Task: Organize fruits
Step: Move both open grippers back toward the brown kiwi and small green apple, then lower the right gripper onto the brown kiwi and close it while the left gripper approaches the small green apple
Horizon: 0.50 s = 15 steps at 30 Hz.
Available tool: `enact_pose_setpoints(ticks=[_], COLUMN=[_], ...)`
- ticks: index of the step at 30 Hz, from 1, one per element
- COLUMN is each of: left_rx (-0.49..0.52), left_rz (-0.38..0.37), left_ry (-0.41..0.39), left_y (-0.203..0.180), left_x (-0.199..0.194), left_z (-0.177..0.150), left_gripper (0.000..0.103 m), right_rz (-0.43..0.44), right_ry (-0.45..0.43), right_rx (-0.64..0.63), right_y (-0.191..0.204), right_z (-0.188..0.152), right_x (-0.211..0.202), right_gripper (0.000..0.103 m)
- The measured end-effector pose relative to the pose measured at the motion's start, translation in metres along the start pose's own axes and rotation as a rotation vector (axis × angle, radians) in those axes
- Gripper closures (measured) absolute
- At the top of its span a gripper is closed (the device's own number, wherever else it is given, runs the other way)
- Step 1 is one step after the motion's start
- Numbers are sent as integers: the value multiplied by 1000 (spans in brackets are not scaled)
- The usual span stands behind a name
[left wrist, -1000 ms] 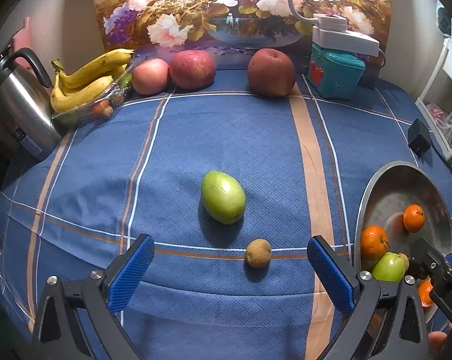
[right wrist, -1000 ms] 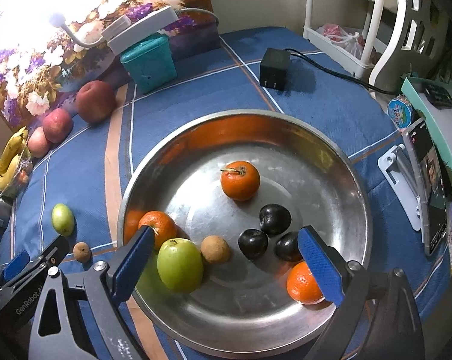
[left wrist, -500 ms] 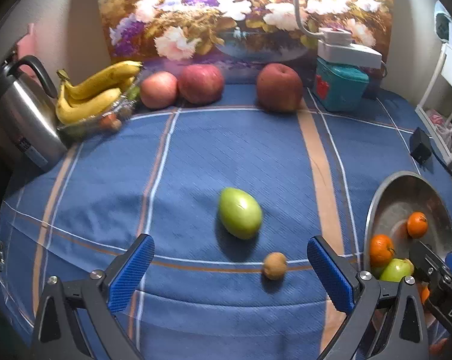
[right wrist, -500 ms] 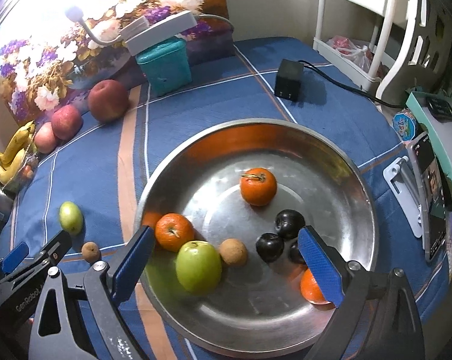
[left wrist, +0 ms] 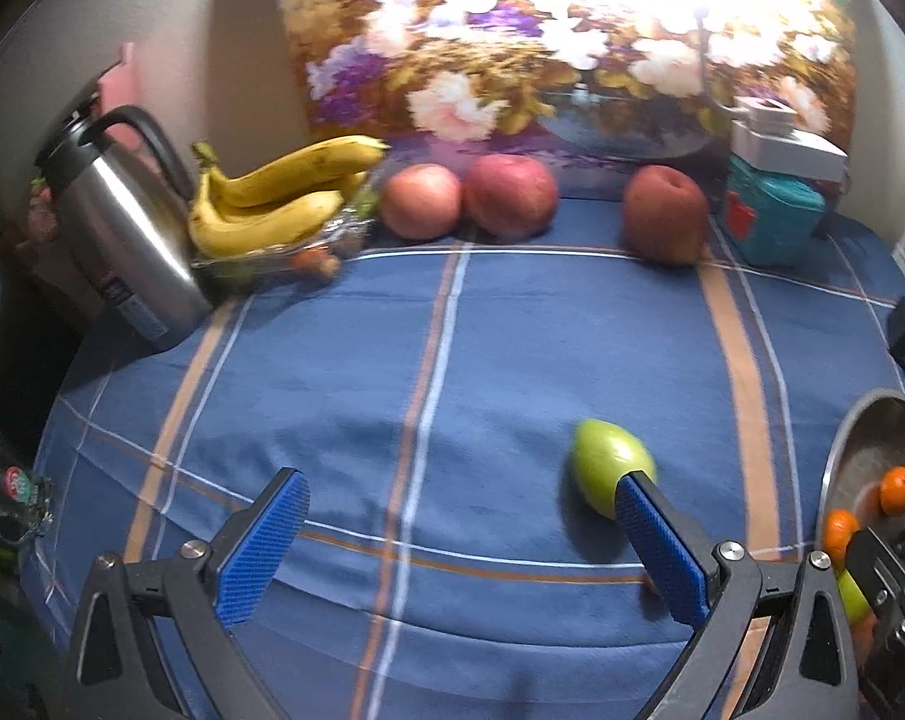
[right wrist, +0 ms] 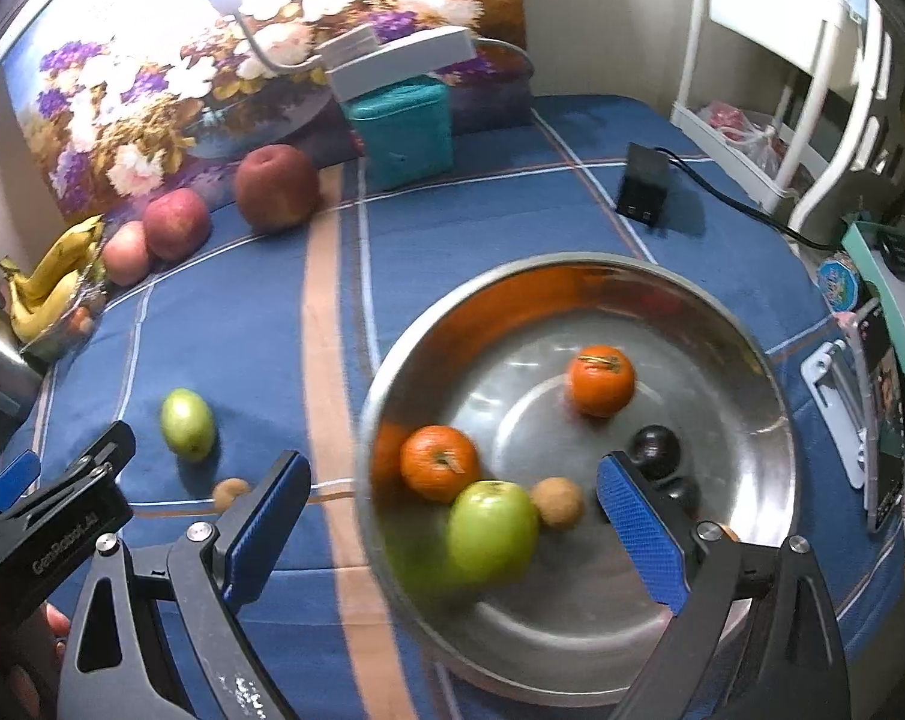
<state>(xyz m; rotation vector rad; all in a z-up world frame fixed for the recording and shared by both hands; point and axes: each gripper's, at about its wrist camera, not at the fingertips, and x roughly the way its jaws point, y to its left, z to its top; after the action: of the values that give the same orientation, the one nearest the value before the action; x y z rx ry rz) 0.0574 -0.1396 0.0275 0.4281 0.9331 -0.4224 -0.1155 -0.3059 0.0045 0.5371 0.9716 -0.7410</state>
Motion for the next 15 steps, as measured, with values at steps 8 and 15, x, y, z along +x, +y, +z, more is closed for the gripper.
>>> enact_pose_setpoints(ticks=[8, 15], left_rx=[-62, -103], left_rz=[-12, -17], left_ry=[28, 15], left_y=[45, 71], left_x=[4, 2], left_z=[4, 6], left_gripper=[0, 0], right_rz=[27, 72], right_ry=[-5, -1], right_rx=[-52, -118], right_y=[36, 73], right_z=[-1, -8], right_x=[-2, -1], right_gripper=[7, 7])
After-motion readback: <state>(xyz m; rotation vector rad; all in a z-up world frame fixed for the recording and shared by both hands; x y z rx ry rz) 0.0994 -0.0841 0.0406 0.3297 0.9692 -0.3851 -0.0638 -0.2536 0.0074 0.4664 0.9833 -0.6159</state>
